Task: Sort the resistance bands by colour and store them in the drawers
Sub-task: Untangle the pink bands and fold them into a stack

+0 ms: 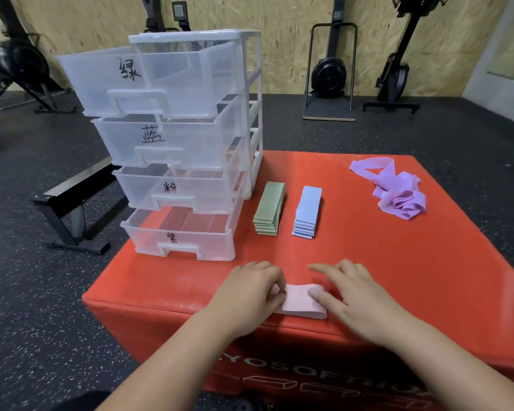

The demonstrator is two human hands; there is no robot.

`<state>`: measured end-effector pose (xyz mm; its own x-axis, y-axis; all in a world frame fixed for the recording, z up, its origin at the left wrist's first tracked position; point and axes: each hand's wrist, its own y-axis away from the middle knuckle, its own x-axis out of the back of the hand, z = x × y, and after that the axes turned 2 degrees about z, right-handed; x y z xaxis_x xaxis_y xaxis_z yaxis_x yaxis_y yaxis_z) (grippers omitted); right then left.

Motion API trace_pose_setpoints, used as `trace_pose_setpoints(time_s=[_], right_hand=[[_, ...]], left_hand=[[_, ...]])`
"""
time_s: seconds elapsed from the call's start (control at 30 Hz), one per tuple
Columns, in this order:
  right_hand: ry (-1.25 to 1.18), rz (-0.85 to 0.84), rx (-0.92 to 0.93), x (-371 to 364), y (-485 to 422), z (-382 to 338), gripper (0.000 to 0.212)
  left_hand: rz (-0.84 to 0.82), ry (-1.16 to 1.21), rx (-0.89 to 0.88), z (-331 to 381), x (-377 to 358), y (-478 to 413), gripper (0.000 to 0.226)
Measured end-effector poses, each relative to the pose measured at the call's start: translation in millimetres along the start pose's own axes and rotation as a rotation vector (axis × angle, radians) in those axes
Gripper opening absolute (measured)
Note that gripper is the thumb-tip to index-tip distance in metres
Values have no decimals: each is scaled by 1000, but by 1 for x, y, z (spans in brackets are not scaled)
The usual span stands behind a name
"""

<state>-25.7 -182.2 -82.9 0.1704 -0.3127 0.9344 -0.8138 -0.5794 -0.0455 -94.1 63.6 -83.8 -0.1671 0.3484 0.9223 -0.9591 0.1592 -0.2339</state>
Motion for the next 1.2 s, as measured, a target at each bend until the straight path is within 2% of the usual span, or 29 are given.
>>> trace_pose_setpoints(time_s=[0.13,0.27,0.37,0.47,0.57,0.7,0.77,0.9,1.0,1.1,1.2], right_hand=[[-176,-128,-154,-1,-5,-8,63],[-376,-50,-246,1,-9,-25,52],[-487,30,-152,12,-15,-41,51],[-568,46,29,25,-23,-55,51],[-668,115,121,32,-36,-61,53],[-844,256,94,24,-68,-53,53],[-878,326,23,13,-88,-46,52],[-873,349,-105,-11,-116,-44,43],[-735,284,-156,-28,-128,-41,38],[-480,272,-55,-42,-130,-39,34],[-323,334,13,-48,-128,-40,21]], left_hand=[[-17,76,36,-1,-1,2,12],[-21,168,64,-3,-3,3,55],[-69,346,112,-8,-1,5,76],[-44,518,132,-13,2,5,72],[55,632,176,-18,7,5,52],[138,879,295,-21,10,1,41],[202,908,372,-23,9,-3,40],[293,808,490,-32,2,-11,40],[236,583,463,-36,-3,-14,33],[200,376,368,-35,-8,-12,21],[221,137,300,-34,-16,-12,12]])
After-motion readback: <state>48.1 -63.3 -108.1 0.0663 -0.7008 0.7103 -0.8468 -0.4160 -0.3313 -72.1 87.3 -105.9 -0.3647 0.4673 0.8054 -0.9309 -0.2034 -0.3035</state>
